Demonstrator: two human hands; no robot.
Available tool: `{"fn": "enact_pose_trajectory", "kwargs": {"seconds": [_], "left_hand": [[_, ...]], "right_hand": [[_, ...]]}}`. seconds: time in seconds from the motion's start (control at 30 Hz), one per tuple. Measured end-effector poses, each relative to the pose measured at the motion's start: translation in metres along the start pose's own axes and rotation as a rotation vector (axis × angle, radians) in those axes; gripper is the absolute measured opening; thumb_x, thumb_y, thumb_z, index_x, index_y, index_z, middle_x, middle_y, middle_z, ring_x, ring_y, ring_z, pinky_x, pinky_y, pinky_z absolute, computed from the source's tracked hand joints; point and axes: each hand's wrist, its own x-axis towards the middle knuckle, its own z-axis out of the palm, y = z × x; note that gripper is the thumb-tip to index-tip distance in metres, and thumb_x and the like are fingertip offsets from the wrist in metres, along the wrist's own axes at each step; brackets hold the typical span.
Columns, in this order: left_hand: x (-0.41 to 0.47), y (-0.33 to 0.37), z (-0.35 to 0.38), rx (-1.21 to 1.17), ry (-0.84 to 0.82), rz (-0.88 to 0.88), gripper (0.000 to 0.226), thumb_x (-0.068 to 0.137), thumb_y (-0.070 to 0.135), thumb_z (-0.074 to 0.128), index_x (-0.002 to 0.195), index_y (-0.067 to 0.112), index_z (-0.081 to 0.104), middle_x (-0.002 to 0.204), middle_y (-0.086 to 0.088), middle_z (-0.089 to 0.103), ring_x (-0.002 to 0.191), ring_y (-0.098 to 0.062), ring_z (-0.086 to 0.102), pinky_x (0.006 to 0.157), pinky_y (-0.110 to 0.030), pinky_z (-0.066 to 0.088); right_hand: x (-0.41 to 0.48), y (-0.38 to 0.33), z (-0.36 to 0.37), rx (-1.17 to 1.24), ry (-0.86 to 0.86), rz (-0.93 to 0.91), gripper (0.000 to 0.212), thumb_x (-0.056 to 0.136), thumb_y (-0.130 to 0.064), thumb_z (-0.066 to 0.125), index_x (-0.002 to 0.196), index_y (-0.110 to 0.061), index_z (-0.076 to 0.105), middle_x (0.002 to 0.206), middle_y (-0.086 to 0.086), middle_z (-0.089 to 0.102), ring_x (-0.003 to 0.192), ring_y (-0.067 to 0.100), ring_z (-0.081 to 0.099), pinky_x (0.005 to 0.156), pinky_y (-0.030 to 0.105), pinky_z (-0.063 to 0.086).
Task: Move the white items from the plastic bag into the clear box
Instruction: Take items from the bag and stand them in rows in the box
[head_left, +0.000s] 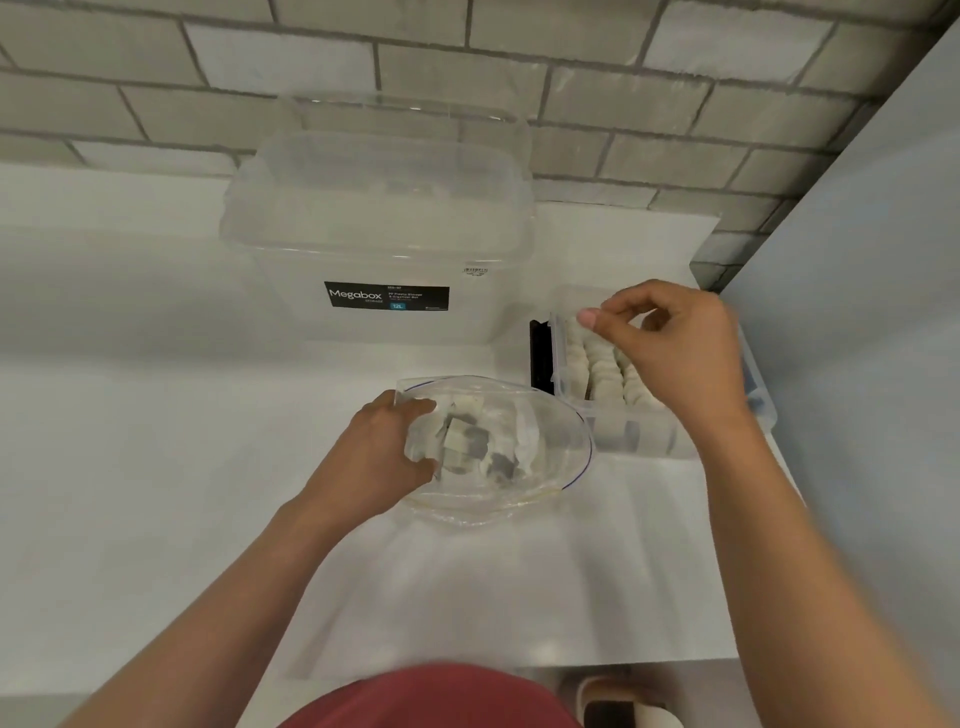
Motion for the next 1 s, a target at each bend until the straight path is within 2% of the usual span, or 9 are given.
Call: {"fn": "enact_pose_trajectory", "kwargs": {"seconds": [0.07, 0.13, 0.2, 0.23, 0.33, 0.4, 0.6, 0.73, 1.0], "left_hand": [[-0.001, -0.001, 0.001, -0.012, -0.008, 0.013, 0.068, 0.076, 0.025, 0.078, 0.139, 0.025, 0.052, 0.126, -0.001, 0.054, 0.114, -0.019, 0.055, 0.082, -0.021, 0.038], [-0.003, -0.003, 0.002, -0.021, -0.025, 0.023, 0.070, 0.075, 0.026, 0.078, 0.140, 0.025, 0.051, 0.125, 0.000, 0.052, 0.114, -0.019, 0.053, 0.082, -0.022, 0.039], [-0.004, -0.005, 0.003, -0.031, -0.044, 0.035, 0.070, 0.075, 0.026, 0.077, 0.139, 0.025, 0.049, 0.121, 0.001, 0.050, 0.113, -0.019, 0.051, 0.083, -0.024, 0.042], [-0.004, -0.006, 0.003, -0.027, -0.058, 0.043, 0.070, 0.075, 0.026, 0.078, 0.139, 0.025, 0.049, 0.120, 0.000, 0.048, 0.113, -0.020, 0.049, 0.085, -0.028, 0.045], [-0.005, -0.006, 0.005, 0.012, -0.123, 0.052, 0.084, 0.072, 0.030, 0.080, 0.146, 0.024, 0.039, 0.123, 0.001, 0.043, 0.115, -0.020, 0.040, 0.088, -0.039, 0.050], [-0.006, -0.004, 0.006, 0.023, -0.143, 0.049, 0.085, 0.071, 0.031, 0.080, 0.145, 0.024, 0.038, 0.123, 0.002, 0.041, 0.113, -0.019, 0.037, 0.083, -0.042, 0.053], [-0.002, -0.007, 0.010, 0.034, -0.159, 0.028, 0.084, 0.071, 0.031, 0.081, 0.143, 0.021, 0.039, 0.127, 0.001, 0.039, 0.117, -0.020, 0.036, 0.085, -0.043, 0.053], [-0.001, -0.009, 0.012, 0.032, -0.159, 0.033, 0.084, 0.071, 0.031, 0.080, 0.143, 0.020, 0.039, 0.126, 0.000, 0.040, 0.116, -0.021, 0.036, 0.087, -0.044, 0.052], [0.002, -0.009, 0.009, 0.025, -0.155, 0.034, 0.079, 0.071, 0.034, 0.081, 0.138, 0.016, 0.043, 0.123, -0.002, 0.041, 0.115, -0.022, 0.037, 0.088, -0.043, 0.051]], "right_hand": [[-0.025, -0.029, 0.004, 0.173, -0.056, -0.026, 0.014, 0.078, -0.038, 0.086, 0.079, -0.026, 0.077, 0.073, -0.015, 0.071, 0.056, 0.008, 0.054, 0.057, 0.020, 0.045], [-0.046, -0.043, 0.022, 0.227, -0.259, -0.022, 0.008, 0.080, -0.031, 0.085, 0.080, -0.025, 0.079, 0.075, -0.012, 0.074, 0.065, 0.008, 0.064, 0.061, 0.018, 0.049], [-0.059, -0.037, 0.051, 0.061, -0.476, -0.025, 0.002, 0.083, -0.027, 0.082, 0.084, -0.027, 0.080, 0.077, -0.014, 0.075, 0.072, 0.001, 0.068, 0.067, 0.013, 0.050], [-0.061, -0.029, 0.067, -0.090, -0.541, -0.042, 0.005, 0.086, -0.024, 0.077, 0.085, -0.028, 0.080, 0.079, -0.014, 0.075, 0.076, 0.001, 0.068, 0.070, 0.016, 0.052], [-0.058, 0.001, 0.106, -0.557, -0.644, -0.098, 0.015, 0.087, -0.010, 0.063, 0.086, -0.019, 0.075, 0.083, -0.001, 0.072, 0.084, 0.020, 0.066, 0.064, 0.027, 0.045], [-0.054, 0.012, 0.122, -0.675, -0.688, -0.072, 0.009, 0.085, -0.004, 0.061, 0.084, -0.012, 0.066, 0.085, 0.009, 0.067, 0.086, 0.030, 0.061, 0.064, 0.029, 0.037], [-0.054, 0.027, 0.138, -0.721, -0.759, -0.020, 0.021, 0.090, -0.016, 0.057, 0.108, -0.018, 0.067, 0.102, 0.004, 0.071, 0.090, 0.026, 0.065, 0.067, 0.031, 0.048], [-0.055, 0.025, 0.137, -0.650, -0.741, 0.007, 0.020, 0.090, -0.015, 0.058, 0.108, -0.024, 0.064, 0.103, 0.000, 0.069, 0.093, 0.025, 0.065, 0.074, 0.033, 0.052], [-0.067, -0.001, 0.111, -0.522, -0.525, -0.296, 0.029, 0.093, -0.012, 0.061, 0.113, -0.028, 0.076, 0.099, 0.002, 0.073, 0.093, 0.028, 0.067, 0.073, 0.039, 0.053]]}}
